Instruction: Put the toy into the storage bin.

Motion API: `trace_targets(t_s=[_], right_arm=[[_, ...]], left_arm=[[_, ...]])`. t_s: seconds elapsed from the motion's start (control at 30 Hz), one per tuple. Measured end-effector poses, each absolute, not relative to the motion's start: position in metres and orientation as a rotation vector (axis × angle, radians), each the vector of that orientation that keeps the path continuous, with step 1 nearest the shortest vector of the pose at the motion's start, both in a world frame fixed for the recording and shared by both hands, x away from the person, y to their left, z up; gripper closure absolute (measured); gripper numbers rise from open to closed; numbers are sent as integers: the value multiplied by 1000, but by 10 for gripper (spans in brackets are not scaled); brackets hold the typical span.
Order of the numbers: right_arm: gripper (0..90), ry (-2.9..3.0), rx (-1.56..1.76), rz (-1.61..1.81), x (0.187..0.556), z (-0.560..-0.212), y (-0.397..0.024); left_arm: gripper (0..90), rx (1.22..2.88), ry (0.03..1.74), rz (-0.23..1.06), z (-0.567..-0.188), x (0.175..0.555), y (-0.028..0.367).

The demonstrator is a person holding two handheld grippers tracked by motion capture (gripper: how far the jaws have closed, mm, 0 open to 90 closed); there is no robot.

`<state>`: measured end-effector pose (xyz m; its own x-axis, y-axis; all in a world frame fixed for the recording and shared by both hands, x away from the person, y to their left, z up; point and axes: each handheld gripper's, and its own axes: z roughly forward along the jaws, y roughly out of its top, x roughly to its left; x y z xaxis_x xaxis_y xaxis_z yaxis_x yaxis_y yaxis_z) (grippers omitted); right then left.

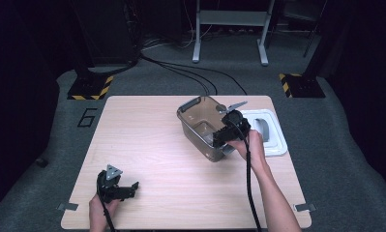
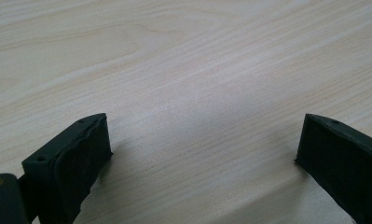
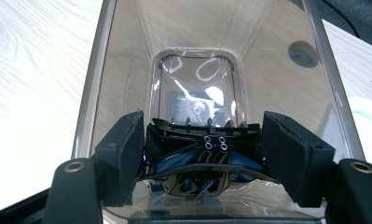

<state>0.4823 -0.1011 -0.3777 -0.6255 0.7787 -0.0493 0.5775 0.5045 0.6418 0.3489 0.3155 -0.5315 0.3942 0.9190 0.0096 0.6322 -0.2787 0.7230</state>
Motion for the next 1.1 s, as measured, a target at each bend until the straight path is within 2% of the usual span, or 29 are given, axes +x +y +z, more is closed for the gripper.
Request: trace_targets(t_s=[0.53, 1.1], right_arm=[[302, 2415, 1132, 847, 482, -378, -101], [207, 2434, 1120, 866, 481, -378, -100]], left_arm=[[28, 2015, 1322, 577, -532, 349, 315], [28, 2014, 1322, 577, -532, 349, 315]])
